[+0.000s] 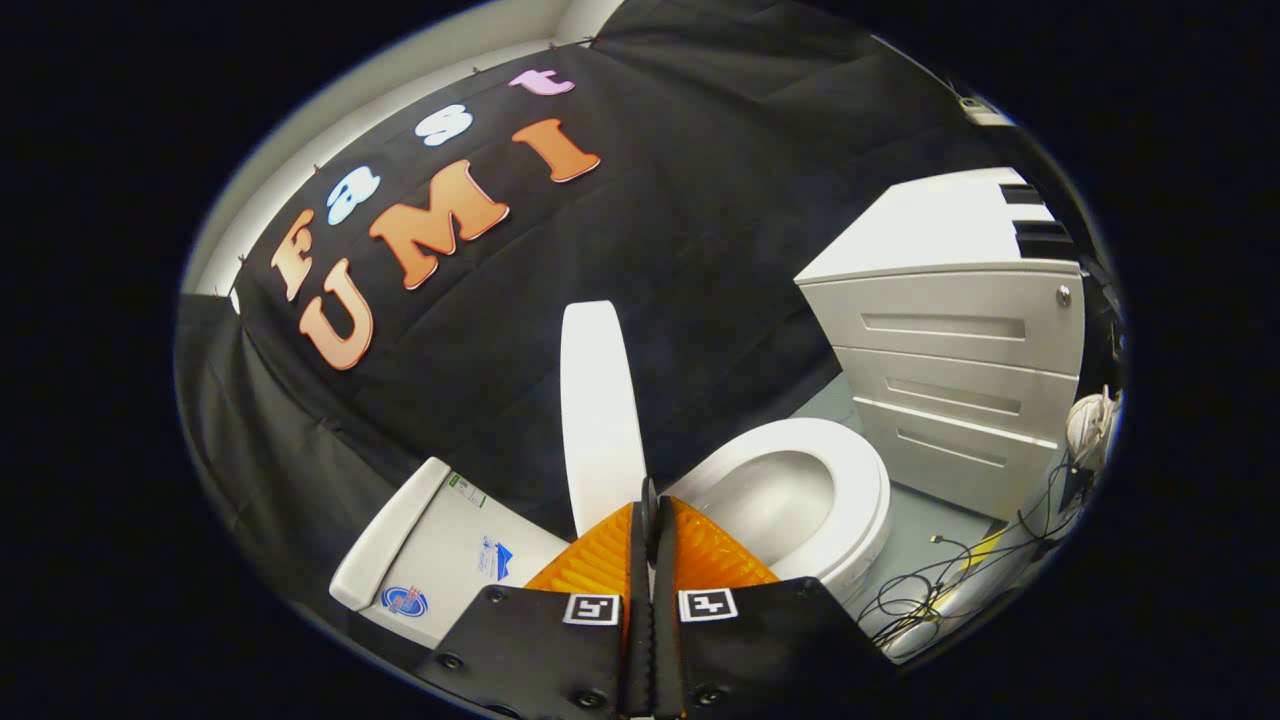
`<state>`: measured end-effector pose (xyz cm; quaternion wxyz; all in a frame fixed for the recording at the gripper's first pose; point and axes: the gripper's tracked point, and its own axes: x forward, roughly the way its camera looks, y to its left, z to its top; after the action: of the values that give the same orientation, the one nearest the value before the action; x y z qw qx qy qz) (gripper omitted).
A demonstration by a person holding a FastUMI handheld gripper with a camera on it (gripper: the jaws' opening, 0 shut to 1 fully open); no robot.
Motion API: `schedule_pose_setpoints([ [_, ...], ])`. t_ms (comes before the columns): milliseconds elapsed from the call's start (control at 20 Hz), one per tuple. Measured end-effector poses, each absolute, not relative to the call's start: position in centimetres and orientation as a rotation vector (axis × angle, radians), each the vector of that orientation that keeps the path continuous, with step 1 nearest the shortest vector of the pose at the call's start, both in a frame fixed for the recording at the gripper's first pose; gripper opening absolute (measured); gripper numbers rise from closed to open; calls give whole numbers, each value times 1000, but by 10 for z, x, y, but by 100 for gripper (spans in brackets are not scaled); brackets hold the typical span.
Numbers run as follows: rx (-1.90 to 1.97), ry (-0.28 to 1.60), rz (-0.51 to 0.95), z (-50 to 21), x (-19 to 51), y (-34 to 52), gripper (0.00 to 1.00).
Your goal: Open the toilet lid.
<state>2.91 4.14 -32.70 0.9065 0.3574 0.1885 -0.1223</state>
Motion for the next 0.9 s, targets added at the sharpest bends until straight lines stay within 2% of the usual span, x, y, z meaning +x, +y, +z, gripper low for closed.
schedule_pose_setpoints([
  [750,578,385,-157,-269,43,141,8],
  [900,449,411,-145,-264,45,162,8],
])
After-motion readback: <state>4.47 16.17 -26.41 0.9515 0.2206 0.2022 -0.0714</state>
